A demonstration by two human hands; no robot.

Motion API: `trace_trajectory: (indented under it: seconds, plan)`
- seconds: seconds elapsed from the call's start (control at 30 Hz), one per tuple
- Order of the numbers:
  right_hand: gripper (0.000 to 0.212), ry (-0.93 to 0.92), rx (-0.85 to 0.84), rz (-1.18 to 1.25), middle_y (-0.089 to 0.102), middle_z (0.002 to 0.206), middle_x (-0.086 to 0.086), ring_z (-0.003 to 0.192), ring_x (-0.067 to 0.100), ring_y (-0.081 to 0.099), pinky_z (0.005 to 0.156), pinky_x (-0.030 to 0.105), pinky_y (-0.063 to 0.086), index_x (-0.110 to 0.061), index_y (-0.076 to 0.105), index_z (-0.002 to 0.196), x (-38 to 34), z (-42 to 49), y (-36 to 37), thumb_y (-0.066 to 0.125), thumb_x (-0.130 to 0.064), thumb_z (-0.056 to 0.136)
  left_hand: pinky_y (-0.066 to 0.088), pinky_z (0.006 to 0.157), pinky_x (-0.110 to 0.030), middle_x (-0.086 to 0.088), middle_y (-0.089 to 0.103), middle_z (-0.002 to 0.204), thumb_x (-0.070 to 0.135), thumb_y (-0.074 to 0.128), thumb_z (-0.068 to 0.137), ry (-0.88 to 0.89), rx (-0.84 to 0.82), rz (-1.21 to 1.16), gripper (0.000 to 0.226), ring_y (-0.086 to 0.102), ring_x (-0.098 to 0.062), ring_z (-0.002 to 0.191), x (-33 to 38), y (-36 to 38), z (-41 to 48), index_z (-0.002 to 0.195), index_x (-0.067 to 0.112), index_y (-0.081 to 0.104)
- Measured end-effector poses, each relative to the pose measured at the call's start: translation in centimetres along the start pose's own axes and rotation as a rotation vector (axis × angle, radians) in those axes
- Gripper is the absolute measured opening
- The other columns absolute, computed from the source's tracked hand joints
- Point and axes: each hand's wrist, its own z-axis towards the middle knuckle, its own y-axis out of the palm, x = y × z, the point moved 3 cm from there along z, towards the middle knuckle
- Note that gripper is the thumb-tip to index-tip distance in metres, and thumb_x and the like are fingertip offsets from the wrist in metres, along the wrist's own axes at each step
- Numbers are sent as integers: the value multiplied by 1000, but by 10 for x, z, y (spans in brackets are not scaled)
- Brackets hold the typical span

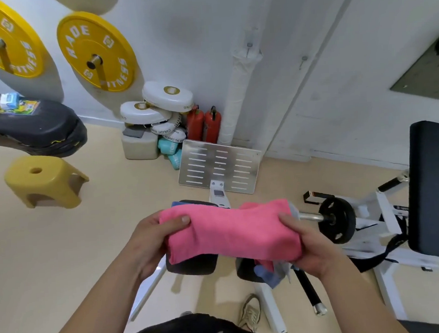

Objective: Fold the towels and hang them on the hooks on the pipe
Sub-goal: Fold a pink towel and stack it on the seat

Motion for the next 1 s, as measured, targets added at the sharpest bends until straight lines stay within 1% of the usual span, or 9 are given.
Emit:
trace_trajectory:
  seconds: [0.1, 0.27, 0.4, 0.47, 0.57, 0.67, 0.77, 0.9, 1.0]
  plan:
    - [43, -23, 51, -249, 75, 117, 22, 116, 38, 68, 101, 52, 55, -4, 68, 125, 11, 13, -4, 78, -22, 86, 57, 98, -59, -16, 80, 104, 21, 95, 57, -16, 137, 86, 51, 74, -39, 105, -1, -6, 4, 104, 11, 79]
    - [30, -199, 130, -383, 71, 108, 16, 94, 29, 68, 65, 35, 56, -8, 65, 114, 20, 24, 5, 76, -5, 87, 61, 89, -57, -19, 79, 96, 17, 98, 61, -120, 322, 114, 48, 76, -39, 93, -16, -22, 4, 100, 1, 73]
    - [28, -177, 104, -388, 72, 119, 22, 113, 37, 66, 93, 50, 58, -7, 70, 114, 32, 31, 10, 76, -5, 87, 53, 74, -43, -25, 77, 98, 10, 87, 77, -144, 277, 107, 30, 66, -28, 77, -23, -13, -1, 101, -1, 73]
    - [31, -106, 25, -247, 74, 119, 21, 115, 37, 67, 93, 48, 58, -4, 71, 119, 39, 28, 16, 73, -3, 88, 50, 72, -38, -25, 77, 101, 8, 79, 85, -102, 226, 85, 15, 66, -27, 78, -21, 0, -4, 100, 5, 78]
    - [38, -74, -1, -175, 77, 117, 15, 114, 34, 70, 84, 45, 61, -8, 70, 123, 47, 27, 23, 78, -8, 86, 60, 60, -29, -9, 81, 98, 5, 69, 95, -15, 177, 108, 16, 76, -23, 81, -17, 23, -12, 103, 14, 80]
    - [37, -200, 88, -273, 78, 113, 10, 109, 28, 72, 77, 38, 62, -12, 74, 119, 46, 24, 23, 83, -23, 84, 57, 74, -26, 2, 81, 102, 11, 63, 100, 48, 160, 297, 20, 75, -18, 97, -24, 37, -13, 109, 20, 79]
    - [17, -314, 167, -339, 79, 102, 4, 97, 18, 72, 67, 24, 59, -15, 77, 105, 40, 12, 17, 78, -23, 90, 50, 81, -30, 8, 75, 102, 12, 54, 103, 95, 249, 440, 24, 67, -12, 98, -26, 37, -11, 109, 19, 76]
    - [26, -315, 308, -395, 77, 105, 4, 101, 24, 71, 91, 43, 59, -19, 77, 97, 43, 17, -8, 85, -37, 81, 46, 89, -33, 0, 71, 110, 10, 42, 104, 87, 305, 559, 33, 63, -22, 105, -26, 30, -5, 116, 18, 71]
    - [34, -299, 340, -386, 76, 110, 4, 103, 25, 71, 95, 48, 59, -19, 75, 104, 46, 15, -17, 82, -44, 82, 47, 84, -34, -2, 71, 109, 8, 39, 102, 21, 296, 573, 34, 63, -25, 104, -28, 28, -3, 113, 16, 70]
